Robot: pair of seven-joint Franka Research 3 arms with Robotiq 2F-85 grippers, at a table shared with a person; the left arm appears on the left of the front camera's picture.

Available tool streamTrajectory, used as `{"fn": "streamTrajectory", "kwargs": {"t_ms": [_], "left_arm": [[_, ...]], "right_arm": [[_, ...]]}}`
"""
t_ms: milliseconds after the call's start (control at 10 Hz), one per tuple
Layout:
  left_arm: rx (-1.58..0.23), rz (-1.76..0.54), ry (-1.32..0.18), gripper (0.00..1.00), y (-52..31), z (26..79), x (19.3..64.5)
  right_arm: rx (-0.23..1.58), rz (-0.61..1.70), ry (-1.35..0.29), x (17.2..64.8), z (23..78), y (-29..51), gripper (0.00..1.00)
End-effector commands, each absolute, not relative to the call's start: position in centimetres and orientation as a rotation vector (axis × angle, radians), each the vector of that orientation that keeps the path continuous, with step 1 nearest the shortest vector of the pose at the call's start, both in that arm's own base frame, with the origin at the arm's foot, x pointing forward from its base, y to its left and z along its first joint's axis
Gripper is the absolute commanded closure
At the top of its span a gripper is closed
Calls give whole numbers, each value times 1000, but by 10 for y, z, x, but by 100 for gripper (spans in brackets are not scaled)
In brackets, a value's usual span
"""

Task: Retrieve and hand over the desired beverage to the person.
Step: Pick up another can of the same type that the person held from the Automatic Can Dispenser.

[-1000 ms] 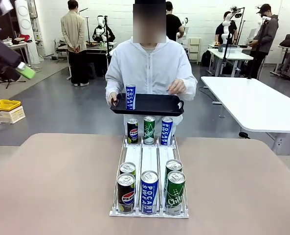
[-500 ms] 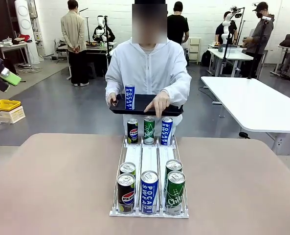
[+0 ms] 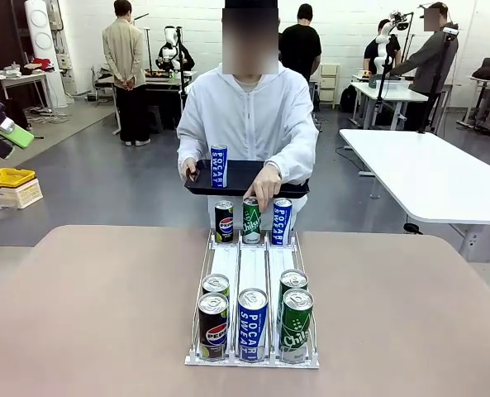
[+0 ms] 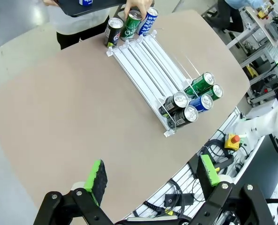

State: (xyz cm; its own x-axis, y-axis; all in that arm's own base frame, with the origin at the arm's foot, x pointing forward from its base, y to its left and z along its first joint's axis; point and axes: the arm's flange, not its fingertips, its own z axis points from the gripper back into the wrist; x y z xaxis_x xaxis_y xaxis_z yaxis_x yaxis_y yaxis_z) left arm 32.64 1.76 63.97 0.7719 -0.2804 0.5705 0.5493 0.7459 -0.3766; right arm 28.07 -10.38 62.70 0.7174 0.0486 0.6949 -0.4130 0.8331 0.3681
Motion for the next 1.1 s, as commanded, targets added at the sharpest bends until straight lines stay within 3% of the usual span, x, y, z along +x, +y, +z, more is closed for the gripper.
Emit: {"fn": "streamTrajectory", "kwargs": {"t_ms": [0, 1000], "left_arm": [[-567, -482, -516, 0, 18, 640, 327], [-567, -482, -516, 0, 18, 640, 327]], "right_arm": [[563, 292, -744, 282, 626, -103, 0], [563, 292, -744, 282, 626, -103, 0]]}}
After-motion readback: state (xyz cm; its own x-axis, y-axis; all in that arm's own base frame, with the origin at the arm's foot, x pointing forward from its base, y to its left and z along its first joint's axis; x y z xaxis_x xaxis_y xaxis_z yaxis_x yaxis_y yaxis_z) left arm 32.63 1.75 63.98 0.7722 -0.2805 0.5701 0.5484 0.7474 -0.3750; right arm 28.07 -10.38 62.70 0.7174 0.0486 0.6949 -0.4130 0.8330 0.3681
